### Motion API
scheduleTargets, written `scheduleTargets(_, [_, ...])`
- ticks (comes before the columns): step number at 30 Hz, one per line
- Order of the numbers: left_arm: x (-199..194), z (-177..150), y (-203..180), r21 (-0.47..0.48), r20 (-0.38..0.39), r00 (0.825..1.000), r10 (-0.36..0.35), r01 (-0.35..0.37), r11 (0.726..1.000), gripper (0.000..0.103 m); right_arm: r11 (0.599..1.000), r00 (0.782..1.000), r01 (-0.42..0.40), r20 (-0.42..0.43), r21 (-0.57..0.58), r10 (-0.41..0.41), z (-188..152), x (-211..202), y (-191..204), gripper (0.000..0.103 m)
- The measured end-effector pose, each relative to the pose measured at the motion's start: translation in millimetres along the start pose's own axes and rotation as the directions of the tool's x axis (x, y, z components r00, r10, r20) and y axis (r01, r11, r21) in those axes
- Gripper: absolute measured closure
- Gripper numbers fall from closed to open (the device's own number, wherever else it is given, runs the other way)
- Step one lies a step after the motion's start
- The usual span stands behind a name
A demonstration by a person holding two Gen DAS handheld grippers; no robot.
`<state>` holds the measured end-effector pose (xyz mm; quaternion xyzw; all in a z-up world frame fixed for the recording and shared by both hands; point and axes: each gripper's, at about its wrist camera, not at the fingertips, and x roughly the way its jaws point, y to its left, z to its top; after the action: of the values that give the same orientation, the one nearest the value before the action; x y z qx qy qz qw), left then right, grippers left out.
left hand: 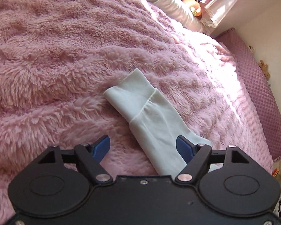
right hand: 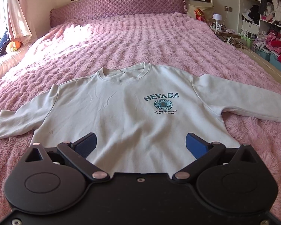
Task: Fold small clothes
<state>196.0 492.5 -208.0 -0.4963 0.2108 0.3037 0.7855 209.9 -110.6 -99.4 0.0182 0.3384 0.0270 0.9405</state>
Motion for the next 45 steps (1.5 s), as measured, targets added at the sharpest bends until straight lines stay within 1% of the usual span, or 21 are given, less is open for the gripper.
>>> scheduleTargets(3, [29,18,25,-0.174,0.03,0.998,-0.051,0.055,0.983,0.04,1.0,0.999,0.006,-0.045,-0.004,-0.006,-6,11,4,0.0])
scheduleTargets(5, [40,27,33,-0.23,0.074,0.995,-0.069,0.085,0.969,0.058,1.0,0.998,0.015,-0.068,-0.014,-0.016,-8,20,6,0.0])
scheduleTargets(6, [44,31,35,-0.238,0.086,0.993,-0.079,0.098,0.966,0.081,1.0,0.997,0.018,-0.076,-0.015,-0.019,-9,22,6,0.0])
scheduleTargets(7, [47,35,35,-0.24,0.09,0.992,-0.086,0.105,0.965,0.099,1.0,0.996,0.02,-0.083,-0.016,-0.021,-9,23,7,0.0])
scheduleTargets(9, [47,44,33,-0.246,0.117,0.987,-0.107,0.133,0.96,0.099,0.999,0.995,0.028,-0.096,-0.016,-0.03,-9,29,8,0.0])
scheduleTargets(11, [40,59,20,-0.189,0.18,0.979,-0.098,0.132,0.973,0.1,0.999,0.994,0.032,-0.104,-0.02,-0.034,-8,32,9,0.0])
scheduleTargets(14, [24,85,-3,-0.096,0.238,0.963,-0.13,0.156,0.983,0.1,1.0,0.994,0.026,-0.102,-0.012,-0.027,-6,33,7,0.0])
scheduleTargets(17, [20,96,-28,0.021,0.237,0.963,-0.127,0.125,0.992,0.1,1.0,0.995,0.015,-0.102,0.012,-0.014,-7,34,1,0.0])
scheduleTargets(19, [20,95,-41,0.061,0.231,0.964,-0.132,0.121,0.991,0.1,0.999,0.994,0.013,-0.112,0.034,-0.009,-9,35,-3,0.0])
scheduleTargets(21, [14,82,-52,0.063,0.222,0.957,-0.189,0.179,0.982,0.1,0.998,0.993,0.008,-0.121,0.058,-0.001,-12,34,-10,0.0])
scheduleTargets(24, [-2,54,-87,0.105,0.174,0.936,-0.306,0.292,0.951,0.1,0.997,0.993,0.007,-0.117,0.077,0.002,-14,31,-22,0.0])
scheduleTargets(26, [-14,30,-124,0.152,0.121,0.909,-0.399,0.38,0.912,0.1,0.996,0.994,0.009,-0.113,0.089,0.001,-15,29,-32,0.0])
scheduleTargets(28, [-27,0,-167,0.188,0.059,0.873,-0.485,0.468,0.864,0.1,0.994,0.993,0.009,-0.116,0.106,0.004,-16,27,-42,0.0])
scheduleTargets(31, [-39,-53,-234,0.204,-0.068,0.799,-0.597,0.597,0.776,0.1,0.99,0.994,0.011,-0.111,0.143,0.005,-18,22,-57,0.0])
scheduleTargets(33, [-40,-95,-275,0.193,-0.163,0.744,-0.648,0.668,0.718,0.1,0.986,0.995,0.009,-0.103,0.169,0.009,-20,18,-67,0.0])
scheduleTargets(37, [-39,-208,-348,0.166,-0.357,0.634,-0.687,0.766,0.621,0.1,0.977,0.995,0.008,-0.096,0.214,0.013,-22,12,-86,0.0])
scheduleTargets(39, [-29,-264,-366,0.136,-0.445,0.593,-0.671,0.785,0.604,0.099,0.973,0.995,0.011,-0.097,0.229,0.011,-23,10,-96,0.0])
scheduleTargets(41, [-13,-323,-374,0.101,-0.541,0.553,-0.634,0.791,0.604,0.082,0.971,0.995,0.013,-0.098,0.239,0.011,-23,10,-103,0.0])
scheduleTargets(42, [-4,-347,-373,0.094,-0.582,0.551,-0.598,0.776,0.623,0.053,0.971,0.995,0.014,-0.101,0.24,0.01,-23,11,-108,0.0])
scheduleTargets(43, [4,-370,-372,0.097,-0.628,0.554,-0.546,0.752,0.652,0.037,0.971,0.995,0.018,-0.102,0.239,0.006,-22,12,-112,0.0])
scheduleTargets(45, [8,-398,-364,0.102,-0.692,0.524,-0.497,0.752,0.652,0.038,0.972,0.996,0.017,-0.093,0.234,0.006,-21,16,-119,0.0])
